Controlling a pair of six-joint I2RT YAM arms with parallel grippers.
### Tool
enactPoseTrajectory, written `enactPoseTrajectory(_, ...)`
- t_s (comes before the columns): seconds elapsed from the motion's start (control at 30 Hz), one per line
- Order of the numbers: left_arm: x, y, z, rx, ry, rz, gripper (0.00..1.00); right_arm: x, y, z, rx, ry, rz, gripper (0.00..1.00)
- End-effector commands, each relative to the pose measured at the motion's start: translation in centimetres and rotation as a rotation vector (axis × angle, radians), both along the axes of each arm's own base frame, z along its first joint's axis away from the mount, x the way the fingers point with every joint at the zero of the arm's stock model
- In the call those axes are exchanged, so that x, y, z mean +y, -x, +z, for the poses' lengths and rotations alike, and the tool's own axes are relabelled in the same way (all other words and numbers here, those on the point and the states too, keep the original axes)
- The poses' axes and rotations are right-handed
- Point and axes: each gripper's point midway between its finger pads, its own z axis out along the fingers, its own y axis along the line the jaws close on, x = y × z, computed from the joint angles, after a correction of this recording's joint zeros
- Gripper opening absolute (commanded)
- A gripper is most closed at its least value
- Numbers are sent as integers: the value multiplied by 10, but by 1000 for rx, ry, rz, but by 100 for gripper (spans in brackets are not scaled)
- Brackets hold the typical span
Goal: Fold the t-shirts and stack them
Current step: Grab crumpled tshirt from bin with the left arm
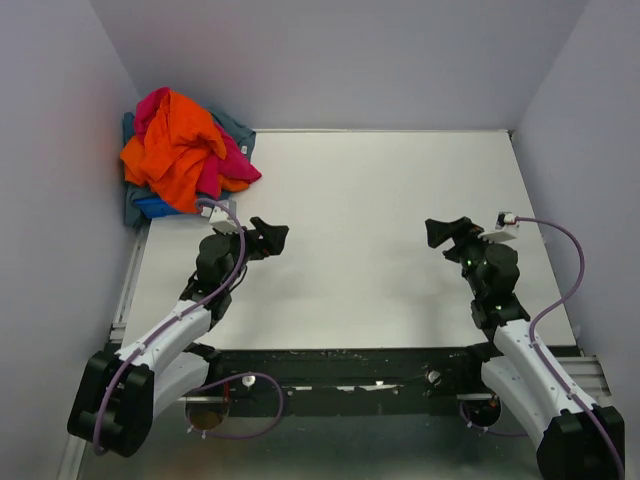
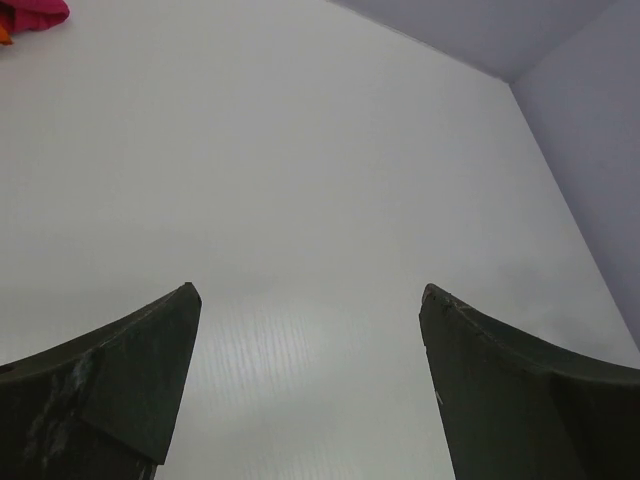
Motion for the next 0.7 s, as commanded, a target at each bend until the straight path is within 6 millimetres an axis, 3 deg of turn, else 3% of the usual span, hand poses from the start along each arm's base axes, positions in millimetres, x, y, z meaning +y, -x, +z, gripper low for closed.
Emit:
enactPoseTrajectory(0.0,-2,-2,9,-18,4,-8,99,-7,1,-1,8,8,-35,100)
enactPoseTrajectory(0.43,-3,0,17,-39,7,-19,99,-4,2,-2,10,11,-18,100)
enactPoseTrajectory(0.67,21,-15,20,86,72,182,99,-6,3,-2,0,10,-27,100)
